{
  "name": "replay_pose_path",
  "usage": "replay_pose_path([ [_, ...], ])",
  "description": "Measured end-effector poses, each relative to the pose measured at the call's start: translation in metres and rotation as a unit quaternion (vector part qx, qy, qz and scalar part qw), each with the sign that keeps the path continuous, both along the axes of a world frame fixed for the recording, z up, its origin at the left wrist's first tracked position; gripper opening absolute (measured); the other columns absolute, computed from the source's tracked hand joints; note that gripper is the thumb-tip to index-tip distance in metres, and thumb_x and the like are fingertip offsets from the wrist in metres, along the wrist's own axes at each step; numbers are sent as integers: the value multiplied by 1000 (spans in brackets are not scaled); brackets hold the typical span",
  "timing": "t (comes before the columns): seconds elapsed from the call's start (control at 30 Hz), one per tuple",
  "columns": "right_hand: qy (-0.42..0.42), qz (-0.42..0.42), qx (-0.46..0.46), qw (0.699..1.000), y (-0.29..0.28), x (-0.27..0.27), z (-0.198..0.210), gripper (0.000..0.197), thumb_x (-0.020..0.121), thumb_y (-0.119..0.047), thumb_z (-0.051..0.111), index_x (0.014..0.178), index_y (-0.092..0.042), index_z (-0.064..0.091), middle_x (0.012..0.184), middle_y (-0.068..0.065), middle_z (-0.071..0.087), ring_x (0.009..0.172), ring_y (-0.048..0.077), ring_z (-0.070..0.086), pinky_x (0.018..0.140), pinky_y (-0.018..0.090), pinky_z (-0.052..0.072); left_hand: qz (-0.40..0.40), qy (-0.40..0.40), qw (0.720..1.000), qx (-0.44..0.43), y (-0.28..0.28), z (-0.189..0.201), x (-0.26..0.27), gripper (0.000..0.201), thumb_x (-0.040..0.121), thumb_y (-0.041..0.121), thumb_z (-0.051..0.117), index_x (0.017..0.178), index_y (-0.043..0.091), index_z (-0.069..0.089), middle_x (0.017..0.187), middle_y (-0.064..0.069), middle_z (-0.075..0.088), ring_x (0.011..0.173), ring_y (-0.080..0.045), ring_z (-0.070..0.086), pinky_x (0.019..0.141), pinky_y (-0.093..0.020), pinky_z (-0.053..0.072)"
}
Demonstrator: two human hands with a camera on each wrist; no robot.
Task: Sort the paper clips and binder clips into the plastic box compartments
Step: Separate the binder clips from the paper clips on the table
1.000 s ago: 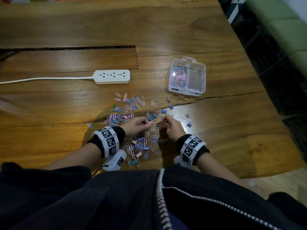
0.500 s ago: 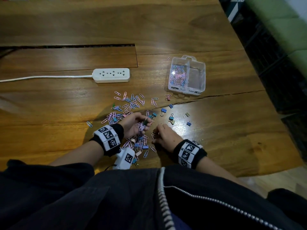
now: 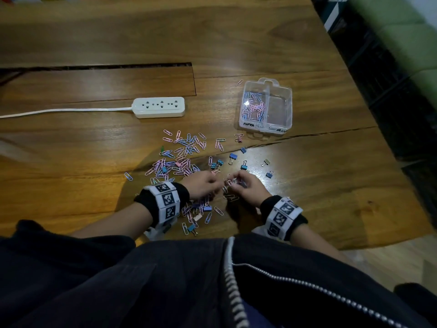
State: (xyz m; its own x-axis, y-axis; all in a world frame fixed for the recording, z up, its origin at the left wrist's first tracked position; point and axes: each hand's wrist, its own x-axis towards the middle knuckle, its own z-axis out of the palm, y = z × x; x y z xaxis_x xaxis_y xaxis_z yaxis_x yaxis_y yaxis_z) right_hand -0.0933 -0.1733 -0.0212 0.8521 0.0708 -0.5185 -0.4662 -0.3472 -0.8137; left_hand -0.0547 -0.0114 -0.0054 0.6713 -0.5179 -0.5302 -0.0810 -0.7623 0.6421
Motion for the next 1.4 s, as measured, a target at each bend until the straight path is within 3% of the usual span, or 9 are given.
replay_pose_path([
  [0.13,86,-111,158,977,-16,-1,7,26,93,0,35,83,-13,56,79,1,54,61,9,44,49,15,36,-100,-58,991,71,-4,-4,-7,32,75,35,70,100,17,63,96,3,58,90,-13,53,79,-29,46],
  [0.4,148,-153,263,941,-25,-7,5,32,95,-28,40,67,-14,47,57,-2,41,49,10,40,43,17,32,-243,-161,943,161,-17,-9,-13,24,90,36,52,96,14,57,103,-5,53,96,-21,55,78,-31,44],
  [0.57,125,-119,176,969,-24,-9,3,21,95,-12,41,78,-12,54,64,-1,46,52,7,42,47,14,35,56,91,990,-87,-10,-9,1,27,92,10,44,66,17,41,69,1,46,54,-9,46,52,-20,40],
  [0.73,136,-98,163,972,-17,-8,2,25,94,-5,38,79,-12,57,67,1,52,41,2,46,39,11,34,315,311,827,-346,-11,3,8,18,65,-3,43,59,11,36,55,-1,55,34,-7,44,31,-9,32],
  [0.83,142,-91,190,967,-17,-8,7,21,93,-17,47,75,-12,56,66,1,52,52,9,48,52,19,37,320,333,818,-342,-16,5,8,12,67,4,49,62,12,41,48,2,50,34,-7,45,33,-10,34],
  [1.0,14,51,-51,997,-11,-12,0,12,77,-8,69,80,-12,58,82,6,60,78,18,56,78,32,48,169,95,976,-102,-25,-7,8,28,79,18,69,61,17,47,59,0,49,46,-9,44,46,-21,37],
  [1.07,-35,103,-160,981,-9,-15,-4,21,76,-15,71,94,-10,62,91,8,63,86,20,56,84,34,46,81,-14,996,-27,-26,-9,6,20,74,21,74,68,17,56,71,0,55,65,-13,50,59,-24,40],
  [1.27,-113,234,-290,921,-9,-15,-9,19,85,-13,57,103,-7,58,110,11,58,100,25,54,83,31,42,-142,-183,964,130,-29,-7,6,24,85,31,60,104,18,61,110,-2,57,103,-19,56,80,-30,44],
  [1.4,-125,276,-328,895,-6,-18,-15,25,86,-3,47,111,-2,48,116,14,46,97,28,51,84,35,44,-231,-251,920,194,-35,-4,2,34,92,33,48,117,11,55,119,-7,53,106,-25,58,83,-37,51],
])
